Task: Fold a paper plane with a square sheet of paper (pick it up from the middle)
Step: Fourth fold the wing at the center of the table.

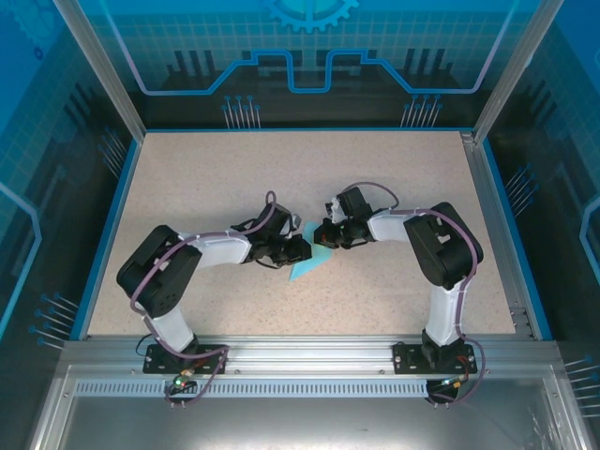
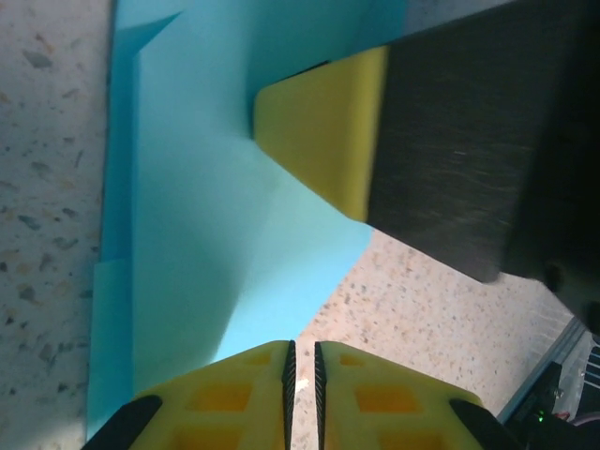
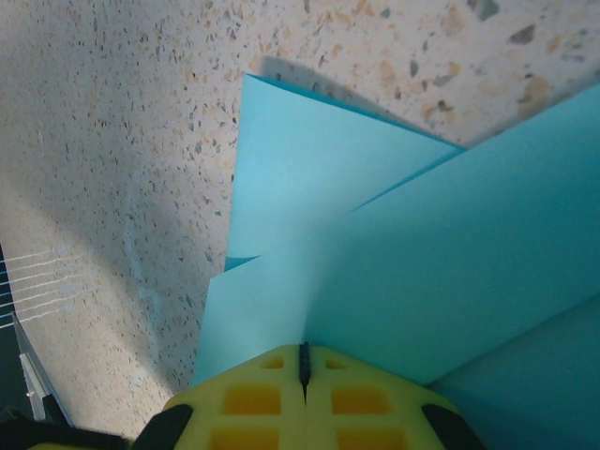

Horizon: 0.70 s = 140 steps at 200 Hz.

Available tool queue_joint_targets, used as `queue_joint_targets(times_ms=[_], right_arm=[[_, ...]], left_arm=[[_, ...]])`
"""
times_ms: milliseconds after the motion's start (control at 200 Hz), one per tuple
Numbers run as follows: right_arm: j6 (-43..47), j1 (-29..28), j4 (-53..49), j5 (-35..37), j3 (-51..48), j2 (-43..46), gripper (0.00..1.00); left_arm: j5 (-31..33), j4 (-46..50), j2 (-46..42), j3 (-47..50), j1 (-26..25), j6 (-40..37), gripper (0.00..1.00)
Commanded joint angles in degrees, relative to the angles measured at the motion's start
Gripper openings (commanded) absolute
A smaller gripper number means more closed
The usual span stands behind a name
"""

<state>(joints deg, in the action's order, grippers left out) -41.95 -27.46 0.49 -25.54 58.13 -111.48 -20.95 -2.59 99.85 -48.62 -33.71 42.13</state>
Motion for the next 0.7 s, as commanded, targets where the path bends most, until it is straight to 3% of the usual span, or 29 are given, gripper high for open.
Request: queue_joint_targets(times_ms=[0,280,695], right_arm=[[0.9,-0.2,-4.9,5.2,-1.0,-3.3,0.02],[1.3,0.7,-5.3,5.0,-0.4,-2.8,0.04],[4.2,-0.6,-7.2,1.0,4.1,3.9,0.13]], left_arm=[[-1.9,-2.3,1.7,0.6,-0.1,1.7,0.17],[3.3,3.2,-0.2,7.1,-0.1,-1.2,0.16],[3.2,1.6,1.0,8.5,-0.2,-1.4,0.12]])
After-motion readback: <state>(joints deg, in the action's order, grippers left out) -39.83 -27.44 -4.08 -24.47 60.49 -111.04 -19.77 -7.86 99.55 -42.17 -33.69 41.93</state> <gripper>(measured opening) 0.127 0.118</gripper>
